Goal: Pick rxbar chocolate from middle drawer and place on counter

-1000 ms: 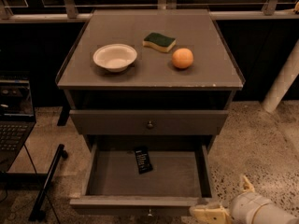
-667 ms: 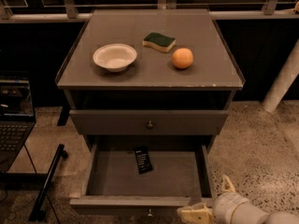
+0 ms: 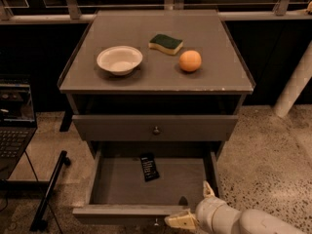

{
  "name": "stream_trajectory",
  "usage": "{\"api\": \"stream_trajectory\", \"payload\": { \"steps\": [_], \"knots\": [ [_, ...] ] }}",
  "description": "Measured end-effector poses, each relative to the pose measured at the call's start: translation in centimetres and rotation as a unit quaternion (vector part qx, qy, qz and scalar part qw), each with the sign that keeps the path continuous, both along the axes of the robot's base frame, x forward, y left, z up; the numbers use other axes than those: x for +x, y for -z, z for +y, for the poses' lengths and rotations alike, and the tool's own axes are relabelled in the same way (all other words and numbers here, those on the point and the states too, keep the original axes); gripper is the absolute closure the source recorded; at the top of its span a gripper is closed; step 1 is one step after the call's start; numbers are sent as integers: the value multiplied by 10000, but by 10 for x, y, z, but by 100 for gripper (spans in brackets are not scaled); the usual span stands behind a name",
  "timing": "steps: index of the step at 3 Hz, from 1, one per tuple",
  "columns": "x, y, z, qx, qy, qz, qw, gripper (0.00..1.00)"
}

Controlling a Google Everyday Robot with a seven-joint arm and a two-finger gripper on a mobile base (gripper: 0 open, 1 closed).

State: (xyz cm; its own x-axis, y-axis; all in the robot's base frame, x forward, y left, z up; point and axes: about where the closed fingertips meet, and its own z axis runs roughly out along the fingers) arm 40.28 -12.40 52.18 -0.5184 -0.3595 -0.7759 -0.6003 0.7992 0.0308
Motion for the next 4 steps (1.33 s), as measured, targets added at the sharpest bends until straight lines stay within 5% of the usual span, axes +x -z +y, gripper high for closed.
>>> {"api": "stream_trajectory", "payload": {
  "steps": [1, 4],
  "knots": [
    [24, 23, 24, 59, -192, -43, 9998, 0],
    [38, 50, 15, -70, 39, -233, 9997, 0]
  ]
}}
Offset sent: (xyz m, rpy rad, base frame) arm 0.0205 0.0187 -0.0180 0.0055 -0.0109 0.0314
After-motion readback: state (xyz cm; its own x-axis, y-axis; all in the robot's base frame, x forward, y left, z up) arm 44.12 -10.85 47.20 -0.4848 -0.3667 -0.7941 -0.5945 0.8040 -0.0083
